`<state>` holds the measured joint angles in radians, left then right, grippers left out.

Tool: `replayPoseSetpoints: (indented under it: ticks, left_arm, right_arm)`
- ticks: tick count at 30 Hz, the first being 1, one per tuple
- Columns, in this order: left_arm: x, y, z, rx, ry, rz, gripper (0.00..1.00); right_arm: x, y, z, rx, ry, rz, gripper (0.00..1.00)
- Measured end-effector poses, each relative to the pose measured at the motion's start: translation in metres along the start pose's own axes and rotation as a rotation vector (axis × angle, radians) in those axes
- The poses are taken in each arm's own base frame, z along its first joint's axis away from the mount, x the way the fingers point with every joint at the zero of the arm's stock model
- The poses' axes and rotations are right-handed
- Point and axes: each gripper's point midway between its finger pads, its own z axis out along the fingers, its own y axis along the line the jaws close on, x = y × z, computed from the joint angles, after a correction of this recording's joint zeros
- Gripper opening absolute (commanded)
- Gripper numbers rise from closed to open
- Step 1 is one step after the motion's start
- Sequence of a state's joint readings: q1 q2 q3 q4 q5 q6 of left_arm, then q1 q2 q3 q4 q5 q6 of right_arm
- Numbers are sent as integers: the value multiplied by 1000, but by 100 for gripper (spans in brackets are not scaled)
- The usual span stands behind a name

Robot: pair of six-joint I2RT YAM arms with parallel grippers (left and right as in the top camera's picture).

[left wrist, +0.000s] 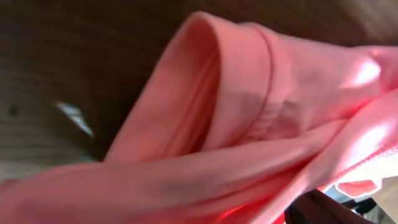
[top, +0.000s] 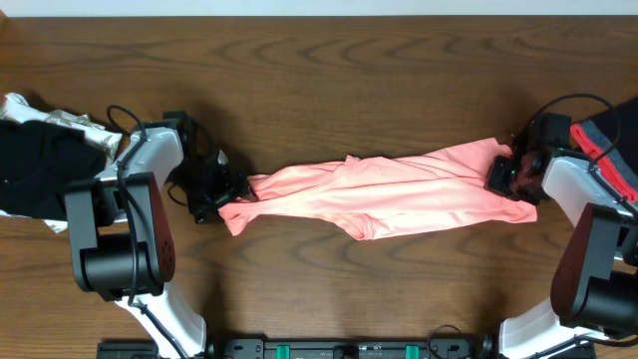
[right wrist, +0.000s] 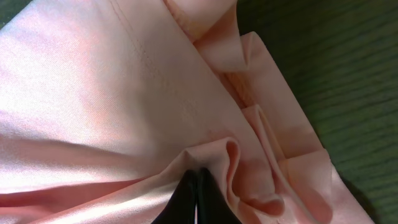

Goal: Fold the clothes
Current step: 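Grasp the folded shirt's ends and pull them apart to straighten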

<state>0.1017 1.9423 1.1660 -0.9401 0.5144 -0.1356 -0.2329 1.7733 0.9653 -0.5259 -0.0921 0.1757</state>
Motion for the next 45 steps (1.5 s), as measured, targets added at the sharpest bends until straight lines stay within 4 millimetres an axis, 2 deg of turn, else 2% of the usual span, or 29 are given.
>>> replayPoseSetpoints:
  ticks: [3, 8, 11, 15, 18, 21, 24, 33, 38, 42, 45]
  left_arm:
    - [-2, -1, 2, 5, -13, 8, 6]
    - [-5, 0, -1, 13, -28, 13, 6]
    - [-10, 2, -12, 27, -63, 2, 6]
    - [-17, 5, -43, 50, -166, -6, 6]
    - [-19, 6, -68, 56, -249, -3, 6]
    - [-21, 11, -88, 41, -318, -8, 6]
    - [-22, 18, -99, 20, -361, -19, 6]
    - [-33, 51, -115, -91, -442, -74, 6]
    - [-37, 63, -119, -155, -468, -88, 6]
    - [-38, 63, -124, -180, -485, -89, 6]
    - [-34, 50, -130, -189, -506, -57, 6]
  right_arm:
    - [0, 0, 0, 0, 0, 0, 2]
    - [0, 0, 0, 0, 0, 1, 2]
    - [0, 0, 0, 0, 0, 1, 2]
    - [0, 1, 0, -11, 3, 2, 1]
    - [3, 8, 0, -51, 16, 6, 10]
    - [7, 18, 0, -116, 30, 10, 13]
    - [8, 28, -1, -174, 38, 10, 16]
    - [11, 52, -7, -320, 58, 5, 19]
    - [4, 59, -14, -360, 47, -2, 19]
    - [-3, 62, -18, -370, 33, -6, 19]
    - [-4, 61, -19, -373, 30, -4, 19]
